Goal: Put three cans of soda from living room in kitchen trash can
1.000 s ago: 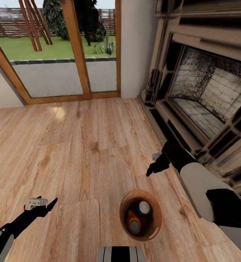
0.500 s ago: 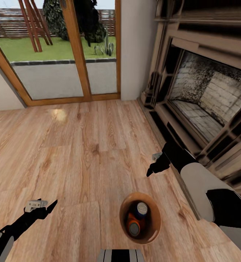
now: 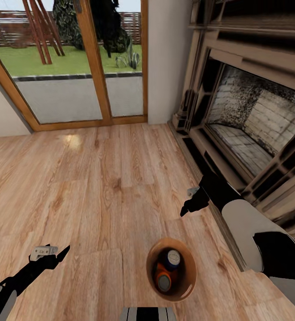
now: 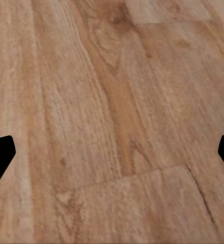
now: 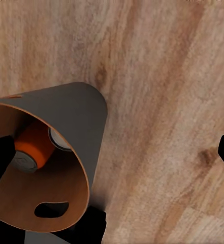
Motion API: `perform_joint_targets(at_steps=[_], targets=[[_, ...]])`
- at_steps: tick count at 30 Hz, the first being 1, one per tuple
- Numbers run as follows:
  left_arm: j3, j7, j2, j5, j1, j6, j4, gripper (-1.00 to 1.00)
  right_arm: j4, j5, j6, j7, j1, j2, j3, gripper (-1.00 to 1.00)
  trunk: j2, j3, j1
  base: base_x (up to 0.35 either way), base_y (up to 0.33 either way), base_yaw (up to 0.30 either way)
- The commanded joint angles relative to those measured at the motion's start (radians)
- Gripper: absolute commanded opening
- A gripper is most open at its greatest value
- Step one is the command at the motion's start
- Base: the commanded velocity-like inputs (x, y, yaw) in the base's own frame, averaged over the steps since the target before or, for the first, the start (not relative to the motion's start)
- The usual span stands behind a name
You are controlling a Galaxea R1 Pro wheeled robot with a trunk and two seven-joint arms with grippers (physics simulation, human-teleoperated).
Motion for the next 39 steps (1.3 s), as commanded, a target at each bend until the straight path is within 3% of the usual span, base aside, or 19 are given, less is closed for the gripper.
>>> perform_joint_targets(at_steps=[1,39], targets=[[0.0,0.0,0.0,0.0,0.0,-0.001,0.0,1.0,0.0,0.0,0.0,0.0,0.0,0.0,0.0,1.0,0.0,0.0,0.0,-0.005,0.0,0.0],[-0.002,0.0,0.0,0.0,0.001,0.0,-0.001,1.0,-0.025,0.0,-0.001,0.0,0.002,-0.001,0.001,1.0,0.0,0.0,0.0,-0.3,0.0,0.0]])
